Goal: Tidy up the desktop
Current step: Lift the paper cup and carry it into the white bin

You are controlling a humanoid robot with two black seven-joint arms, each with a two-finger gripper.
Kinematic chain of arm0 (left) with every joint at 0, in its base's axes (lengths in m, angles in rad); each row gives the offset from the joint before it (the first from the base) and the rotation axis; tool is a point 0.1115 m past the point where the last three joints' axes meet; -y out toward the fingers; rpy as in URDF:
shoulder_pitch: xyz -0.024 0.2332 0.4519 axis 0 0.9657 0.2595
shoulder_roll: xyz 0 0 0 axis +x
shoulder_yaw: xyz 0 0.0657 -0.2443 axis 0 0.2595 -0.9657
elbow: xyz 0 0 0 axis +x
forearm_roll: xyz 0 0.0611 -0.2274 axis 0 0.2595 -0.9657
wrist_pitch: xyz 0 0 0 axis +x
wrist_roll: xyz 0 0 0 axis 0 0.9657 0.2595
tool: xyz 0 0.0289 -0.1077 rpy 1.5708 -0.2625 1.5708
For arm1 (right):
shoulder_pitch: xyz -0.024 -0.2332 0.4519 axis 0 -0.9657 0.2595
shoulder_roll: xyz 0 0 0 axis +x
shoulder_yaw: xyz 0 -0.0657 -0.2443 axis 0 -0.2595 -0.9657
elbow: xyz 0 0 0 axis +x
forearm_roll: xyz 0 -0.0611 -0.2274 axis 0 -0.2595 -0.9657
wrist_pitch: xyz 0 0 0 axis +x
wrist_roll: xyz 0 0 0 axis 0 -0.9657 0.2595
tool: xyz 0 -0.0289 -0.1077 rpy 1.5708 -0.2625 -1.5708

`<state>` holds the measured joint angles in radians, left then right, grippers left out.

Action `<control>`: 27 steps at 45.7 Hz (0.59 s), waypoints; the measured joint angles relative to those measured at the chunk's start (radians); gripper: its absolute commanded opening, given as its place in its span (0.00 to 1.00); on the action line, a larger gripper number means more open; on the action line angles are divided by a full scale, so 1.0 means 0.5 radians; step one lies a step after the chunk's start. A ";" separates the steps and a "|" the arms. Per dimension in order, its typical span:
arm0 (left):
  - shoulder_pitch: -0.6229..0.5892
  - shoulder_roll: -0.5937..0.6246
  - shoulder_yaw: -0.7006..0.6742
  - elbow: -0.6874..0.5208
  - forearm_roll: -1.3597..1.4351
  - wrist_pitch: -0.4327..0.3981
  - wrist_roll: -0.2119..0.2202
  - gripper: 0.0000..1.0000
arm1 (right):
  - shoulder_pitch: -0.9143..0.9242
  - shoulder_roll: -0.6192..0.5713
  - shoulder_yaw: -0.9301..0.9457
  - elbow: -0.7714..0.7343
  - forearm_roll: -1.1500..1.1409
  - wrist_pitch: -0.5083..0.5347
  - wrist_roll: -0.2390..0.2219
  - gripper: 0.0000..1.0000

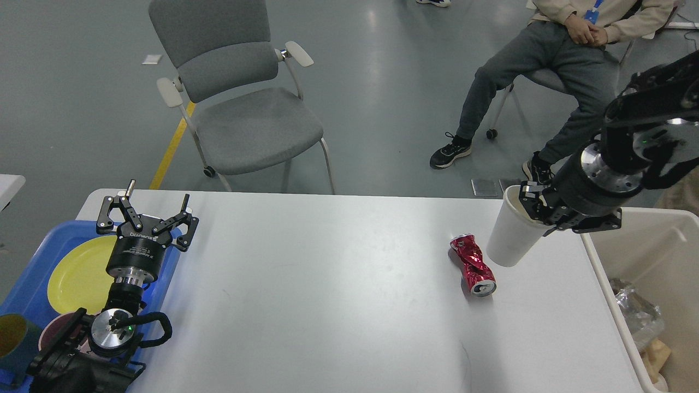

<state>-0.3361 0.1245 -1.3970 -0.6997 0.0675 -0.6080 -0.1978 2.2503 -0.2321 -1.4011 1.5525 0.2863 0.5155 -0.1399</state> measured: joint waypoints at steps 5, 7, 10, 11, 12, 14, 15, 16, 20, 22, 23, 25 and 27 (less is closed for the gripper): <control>0.000 0.000 0.001 0.001 0.000 0.001 0.000 0.96 | 0.068 0.008 -0.134 0.130 0.012 0.009 0.139 0.00; 0.000 0.000 0.001 0.001 0.000 0.001 0.000 0.96 | 0.082 0.009 -0.172 0.156 0.013 -0.002 0.166 0.00; 0.000 0.000 0.001 0.001 0.000 0.001 0.000 0.96 | 0.093 0.008 -0.221 0.176 0.016 -0.033 0.184 0.00; 0.000 0.000 0.001 0.001 0.000 0.001 0.000 0.96 | 0.095 0.004 -0.235 0.179 0.021 -0.052 0.186 0.00; 0.000 0.000 0.001 0.001 0.000 0.001 0.000 0.96 | 0.095 0.000 -0.247 0.181 0.026 -0.072 0.187 0.00; 0.000 0.000 0.001 0.002 0.000 0.001 0.000 0.96 | 0.097 -0.011 -0.279 0.183 0.044 -0.127 0.188 0.00; 0.000 0.000 0.001 0.003 0.000 0.001 0.000 0.96 | 0.097 -0.018 -0.296 0.184 0.054 -0.154 0.189 0.00; 0.000 0.000 0.002 0.003 0.000 0.001 0.000 0.96 | 0.098 -0.026 -0.315 0.185 0.064 -0.182 0.188 0.00; 0.000 0.000 0.002 0.003 0.000 0.001 -0.003 0.96 | 0.096 -0.071 -0.395 0.209 0.098 -0.323 0.187 0.00; 0.000 0.000 0.002 0.003 0.000 0.001 -0.003 0.96 | 0.081 -0.109 -0.427 0.211 0.104 -0.396 0.186 0.00; 0.000 0.000 0.002 0.003 0.000 0.001 -0.003 0.96 | 0.068 -0.135 -0.441 0.211 0.105 -0.433 0.186 0.00; 0.000 0.000 0.002 0.003 0.000 0.001 -0.003 0.96 | 0.021 -0.202 -0.466 0.199 0.102 -0.504 0.184 0.00; 0.000 0.000 0.002 0.003 0.000 0.001 -0.003 0.96 | -0.032 -0.271 -0.480 0.171 0.092 -0.551 0.183 0.00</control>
<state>-0.3360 0.1246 -1.3959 -0.6981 0.0675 -0.6073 -0.1995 2.2342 -0.3676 -1.6414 1.6378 0.3325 0.2398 -0.0484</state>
